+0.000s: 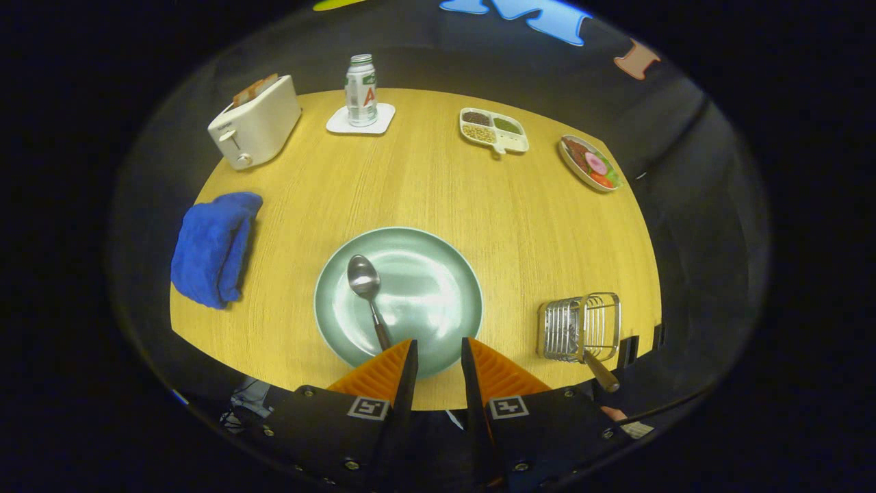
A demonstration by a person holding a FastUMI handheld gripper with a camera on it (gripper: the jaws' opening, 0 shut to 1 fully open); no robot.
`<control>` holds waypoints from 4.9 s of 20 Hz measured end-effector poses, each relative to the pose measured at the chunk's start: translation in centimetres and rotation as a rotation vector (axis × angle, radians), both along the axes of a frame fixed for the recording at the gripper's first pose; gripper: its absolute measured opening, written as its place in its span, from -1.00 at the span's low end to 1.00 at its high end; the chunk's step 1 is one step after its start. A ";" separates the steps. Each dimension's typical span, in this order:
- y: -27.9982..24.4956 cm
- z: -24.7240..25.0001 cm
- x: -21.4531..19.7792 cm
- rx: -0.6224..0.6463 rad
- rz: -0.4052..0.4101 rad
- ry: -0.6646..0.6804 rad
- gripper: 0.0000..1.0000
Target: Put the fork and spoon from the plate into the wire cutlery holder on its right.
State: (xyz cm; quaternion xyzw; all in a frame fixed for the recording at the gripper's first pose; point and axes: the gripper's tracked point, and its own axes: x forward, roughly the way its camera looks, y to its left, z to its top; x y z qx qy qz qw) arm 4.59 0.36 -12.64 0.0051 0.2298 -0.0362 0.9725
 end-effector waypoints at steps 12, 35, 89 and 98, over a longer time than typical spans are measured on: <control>3.8 -5.4 4.4 -0.074 0.095 0.171 -0.23; 4.2 -5.5 5.5 -0.108 0.081 0.070 -0.98; -16.7 -6.7 -9.1 0.197 -0.450 0.140 -0.98; -16.7 -8.4 -7.8 0.247 -0.409 0.214 -0.90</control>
